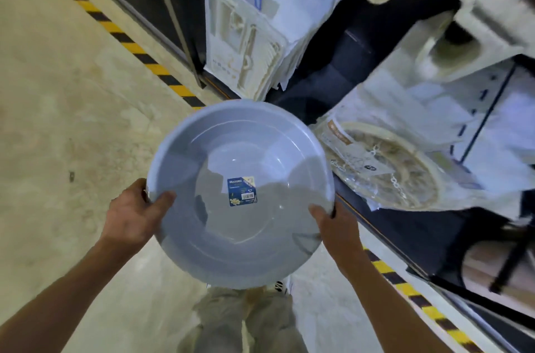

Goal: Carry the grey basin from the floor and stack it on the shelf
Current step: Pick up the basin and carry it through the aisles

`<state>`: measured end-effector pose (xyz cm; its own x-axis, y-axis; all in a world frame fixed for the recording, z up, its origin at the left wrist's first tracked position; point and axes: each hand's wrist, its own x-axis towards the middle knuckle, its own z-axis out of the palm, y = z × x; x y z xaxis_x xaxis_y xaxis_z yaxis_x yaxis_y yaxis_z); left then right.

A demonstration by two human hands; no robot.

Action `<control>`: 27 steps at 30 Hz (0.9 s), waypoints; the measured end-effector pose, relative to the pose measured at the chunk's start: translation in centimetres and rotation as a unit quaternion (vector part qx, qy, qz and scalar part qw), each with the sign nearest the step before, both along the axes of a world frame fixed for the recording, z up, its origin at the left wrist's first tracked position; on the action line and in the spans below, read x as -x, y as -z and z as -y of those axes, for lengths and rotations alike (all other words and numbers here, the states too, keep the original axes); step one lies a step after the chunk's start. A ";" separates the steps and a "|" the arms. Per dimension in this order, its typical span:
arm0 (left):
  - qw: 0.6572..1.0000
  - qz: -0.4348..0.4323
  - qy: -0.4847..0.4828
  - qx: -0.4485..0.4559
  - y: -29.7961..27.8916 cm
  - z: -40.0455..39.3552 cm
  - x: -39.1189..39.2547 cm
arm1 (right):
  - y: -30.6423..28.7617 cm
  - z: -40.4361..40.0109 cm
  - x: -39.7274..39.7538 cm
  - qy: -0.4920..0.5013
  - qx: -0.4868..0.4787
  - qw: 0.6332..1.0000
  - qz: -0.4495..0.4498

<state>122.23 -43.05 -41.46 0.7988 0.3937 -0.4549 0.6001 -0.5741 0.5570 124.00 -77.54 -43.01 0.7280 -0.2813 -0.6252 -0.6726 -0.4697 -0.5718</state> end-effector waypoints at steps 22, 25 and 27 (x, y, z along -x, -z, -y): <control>0.958 0.244 -0.001 0.151 -47.0 2.0 5.0 | -47.0 1.4 9.7 0.207 -0.214 0.922 0.247; 0.924 0.267 -0.016 0.274 -50.7 3.1 5.0 | -50.8 2.4 11.4 0.255 -0.251 0.892 0.277; 0.897 0.261 -0.030 0.355 -52.7 4.0 5.0 | -53.1 2.8 12.5 0.265 -0.261 0.876 0.308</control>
<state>117.19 -47.06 11.26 0.9632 0.2014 -0.1781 0.1693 0.0604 0.9837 111.46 -80.38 10.09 0.8262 -0.4742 -0.3042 -0.2058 0.2485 -0.9465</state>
